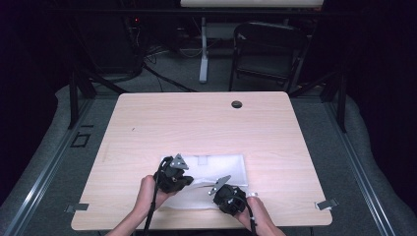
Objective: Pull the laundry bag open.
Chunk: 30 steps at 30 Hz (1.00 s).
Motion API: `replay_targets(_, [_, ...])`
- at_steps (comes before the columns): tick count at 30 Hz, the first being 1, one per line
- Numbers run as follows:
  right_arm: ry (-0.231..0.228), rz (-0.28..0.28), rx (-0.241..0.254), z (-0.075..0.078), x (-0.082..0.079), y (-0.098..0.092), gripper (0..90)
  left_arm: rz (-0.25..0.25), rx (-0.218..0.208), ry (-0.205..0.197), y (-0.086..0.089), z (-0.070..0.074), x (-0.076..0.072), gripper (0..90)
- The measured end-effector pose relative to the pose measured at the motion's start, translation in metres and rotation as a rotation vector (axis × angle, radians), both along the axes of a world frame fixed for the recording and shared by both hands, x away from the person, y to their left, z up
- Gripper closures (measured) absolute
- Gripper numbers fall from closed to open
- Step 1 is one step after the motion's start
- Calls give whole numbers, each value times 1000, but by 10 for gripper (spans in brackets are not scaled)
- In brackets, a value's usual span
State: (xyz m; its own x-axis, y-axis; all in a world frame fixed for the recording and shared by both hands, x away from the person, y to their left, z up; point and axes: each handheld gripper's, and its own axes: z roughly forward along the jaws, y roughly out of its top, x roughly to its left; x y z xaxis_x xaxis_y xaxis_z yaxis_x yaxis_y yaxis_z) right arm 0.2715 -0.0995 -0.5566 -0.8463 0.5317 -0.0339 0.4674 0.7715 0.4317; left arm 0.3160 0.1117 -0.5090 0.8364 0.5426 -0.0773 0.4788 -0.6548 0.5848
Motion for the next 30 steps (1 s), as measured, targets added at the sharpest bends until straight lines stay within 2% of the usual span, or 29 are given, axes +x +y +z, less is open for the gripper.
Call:
replay_targets(6, [15,1,3,0,0,-1,900,13,-15,13,2,8,7,896])
replay_targets(20, [36,-4,9,1,1,-4,900,46,-16,-8,1,22,25,896])
replay_targets(28, [51,-2,6,1,1,-5,900,60,20,-31,-3,34,40,897])
replay_targets(30, [57,-6,21,1,1,-5,900,66,30,-42,-4,38,44,897])
